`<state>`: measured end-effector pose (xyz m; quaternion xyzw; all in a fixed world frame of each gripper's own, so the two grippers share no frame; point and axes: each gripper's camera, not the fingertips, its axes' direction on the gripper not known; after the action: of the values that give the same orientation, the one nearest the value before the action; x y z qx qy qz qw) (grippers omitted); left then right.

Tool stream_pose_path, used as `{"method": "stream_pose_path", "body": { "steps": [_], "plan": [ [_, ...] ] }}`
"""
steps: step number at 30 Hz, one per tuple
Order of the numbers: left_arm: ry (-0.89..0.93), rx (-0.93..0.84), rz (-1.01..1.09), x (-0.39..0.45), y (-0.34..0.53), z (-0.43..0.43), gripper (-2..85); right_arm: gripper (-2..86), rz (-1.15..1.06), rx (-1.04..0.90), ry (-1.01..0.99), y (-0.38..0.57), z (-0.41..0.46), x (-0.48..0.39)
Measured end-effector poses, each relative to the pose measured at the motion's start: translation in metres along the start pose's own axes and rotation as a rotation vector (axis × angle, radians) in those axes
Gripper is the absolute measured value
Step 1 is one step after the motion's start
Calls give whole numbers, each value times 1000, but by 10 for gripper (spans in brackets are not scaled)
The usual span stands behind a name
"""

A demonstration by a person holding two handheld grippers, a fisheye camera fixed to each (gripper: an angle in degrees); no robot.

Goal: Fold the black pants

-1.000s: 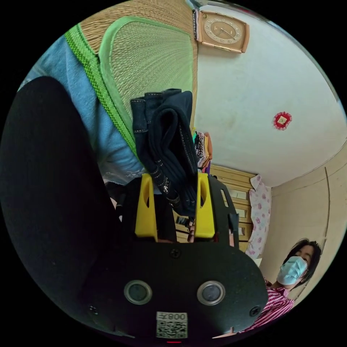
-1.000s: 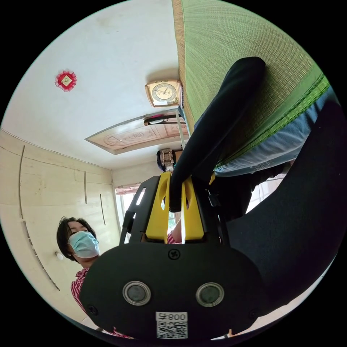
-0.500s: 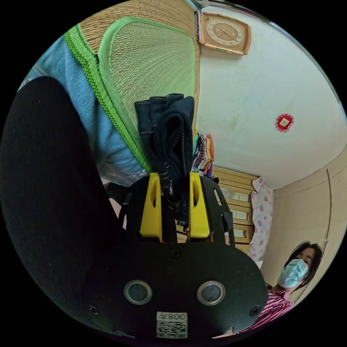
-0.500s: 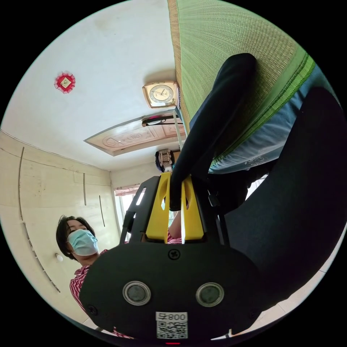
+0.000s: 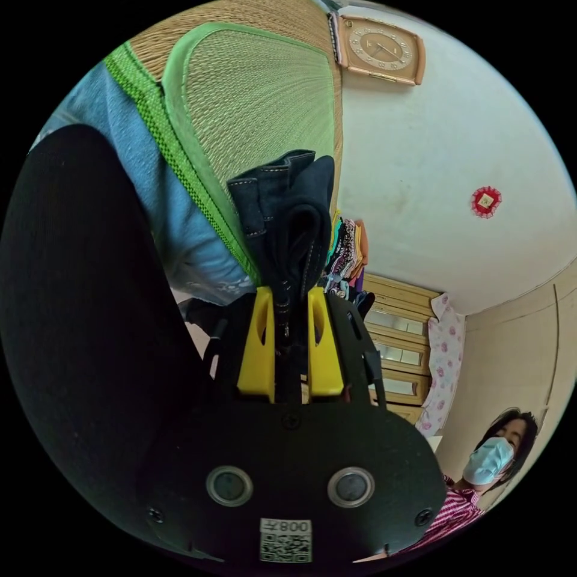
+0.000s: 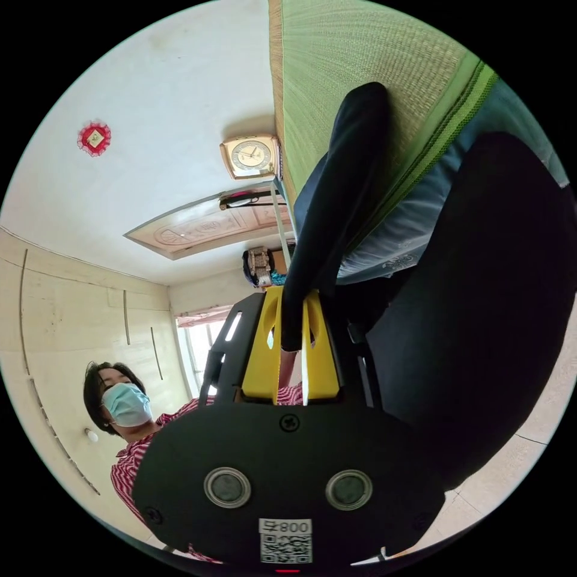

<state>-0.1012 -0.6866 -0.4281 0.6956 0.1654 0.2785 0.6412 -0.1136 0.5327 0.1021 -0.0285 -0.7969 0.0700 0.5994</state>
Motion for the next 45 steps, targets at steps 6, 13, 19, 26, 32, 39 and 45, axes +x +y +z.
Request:
{"method": "stream_pose_path", "body": {
  "steps": [6, 13, 19, 26, 32, 39, 45],
  "plan": [
    [-16, -39, -2, 7, 17, -5, 107, 79, 16, 18, 135, -11, -3, 11],
    [-109, -34, -20, 16, 31, -17, 135, 73, -5, -14, 281, -39, 23, 9],
    [-96, -35, 7, 28, 54, -35, 103, 58, -5, -41, 296, -59, 37, 17],
    [-45, -38, 19, 45, 92, -62, 95, 36, -6, -29, 243, -68, 35, 30],
    [-80, -65, 7, 57, 122, -85, 110, 30, -6, -30, 239, -82, 35, 40],
    [-83, -58, 33, 79, 165, -117, 98, 30, -9, -25, 229, -100, 28, 53],
    [-80, -62, 40, 101, 210, -149, 94, 27, -12, -23, 227, -115, 20, 63]
  ]
}}
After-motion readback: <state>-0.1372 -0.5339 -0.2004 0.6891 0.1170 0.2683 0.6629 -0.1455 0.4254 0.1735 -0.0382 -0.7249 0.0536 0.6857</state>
